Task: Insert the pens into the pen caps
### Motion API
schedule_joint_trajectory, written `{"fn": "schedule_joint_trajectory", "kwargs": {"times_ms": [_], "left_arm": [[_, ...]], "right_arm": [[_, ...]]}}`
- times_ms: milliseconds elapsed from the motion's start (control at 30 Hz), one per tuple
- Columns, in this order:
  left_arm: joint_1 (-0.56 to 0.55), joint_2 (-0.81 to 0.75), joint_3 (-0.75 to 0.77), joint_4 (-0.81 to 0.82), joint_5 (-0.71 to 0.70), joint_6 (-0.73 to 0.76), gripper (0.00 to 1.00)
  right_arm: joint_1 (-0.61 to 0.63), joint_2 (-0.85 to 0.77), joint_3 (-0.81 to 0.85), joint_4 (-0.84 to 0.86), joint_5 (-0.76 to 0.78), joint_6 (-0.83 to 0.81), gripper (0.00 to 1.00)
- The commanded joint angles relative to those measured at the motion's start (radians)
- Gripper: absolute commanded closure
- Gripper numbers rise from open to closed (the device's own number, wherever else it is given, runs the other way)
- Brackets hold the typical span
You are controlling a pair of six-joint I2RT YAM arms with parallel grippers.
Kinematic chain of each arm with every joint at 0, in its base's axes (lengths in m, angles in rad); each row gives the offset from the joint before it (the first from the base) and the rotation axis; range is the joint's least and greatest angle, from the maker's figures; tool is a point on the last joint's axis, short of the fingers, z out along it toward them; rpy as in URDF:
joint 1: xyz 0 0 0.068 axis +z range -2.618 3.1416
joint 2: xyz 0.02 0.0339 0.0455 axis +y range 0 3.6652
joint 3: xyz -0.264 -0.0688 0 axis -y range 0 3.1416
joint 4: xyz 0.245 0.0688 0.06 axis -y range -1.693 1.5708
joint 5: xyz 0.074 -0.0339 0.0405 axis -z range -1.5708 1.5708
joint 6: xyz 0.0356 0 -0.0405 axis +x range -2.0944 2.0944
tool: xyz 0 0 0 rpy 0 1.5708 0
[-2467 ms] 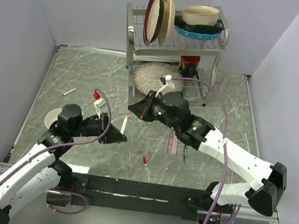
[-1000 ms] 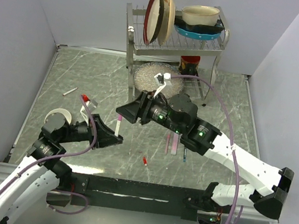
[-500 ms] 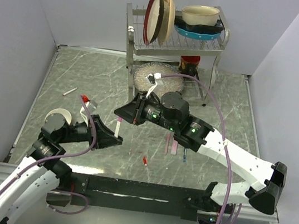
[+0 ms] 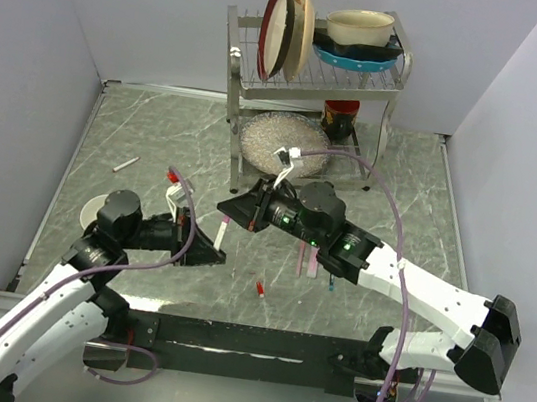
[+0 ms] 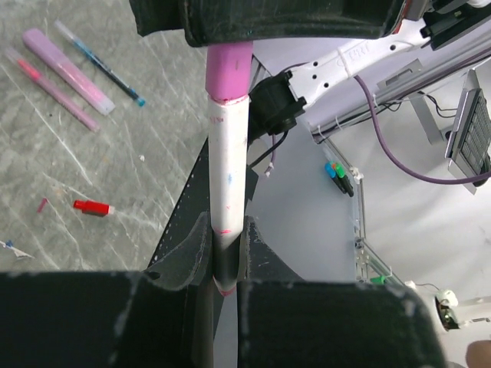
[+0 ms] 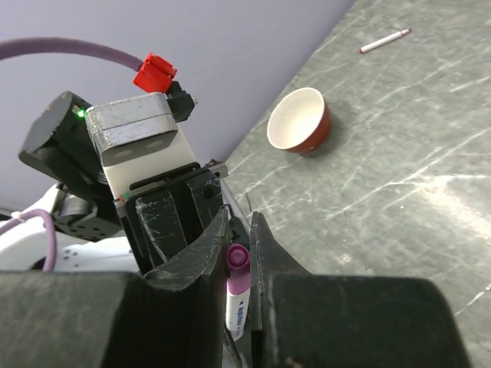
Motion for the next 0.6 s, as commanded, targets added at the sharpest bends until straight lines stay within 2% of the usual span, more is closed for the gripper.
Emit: {"fn": "schedule_joint_trajectory", "kwargs": {"times_ms": [0, 167, 300, 400, 567], "left_arm": [[0.014, 0.029, 0.099, 0.207, -0.111, 0.030, 0.99], [0.017, 0.098, 0.144, 0.181, -0.145, 0.105, 0.99], [0.020, 0.121, 0.125, 0.273, -0.142, 0.096, 0.99], [0.022, 0.136, 0.130, 0.285, -0.161, 0.108, 0.99], [0.022, 0.181, 0.167, 0.267, -0.217, 0.123, 0.99]], "right_arm": [[0.040, 0.005, -0.084, -0.101, -0.183, -0.012, 1.00], [0.042, -0.015, -0.189, 0.011, -0.292, 0.022, 1.00], [0.042, -0.034, -0.262, 0.122, -0.393, 0.045, 1.00], [0.043, -0.027, -0.266, 0.111, -0.436, 0.054, 1.00], [0.047, -0.032, -0.282, 0.077, -0.407, 0.062, 1.00]]}}
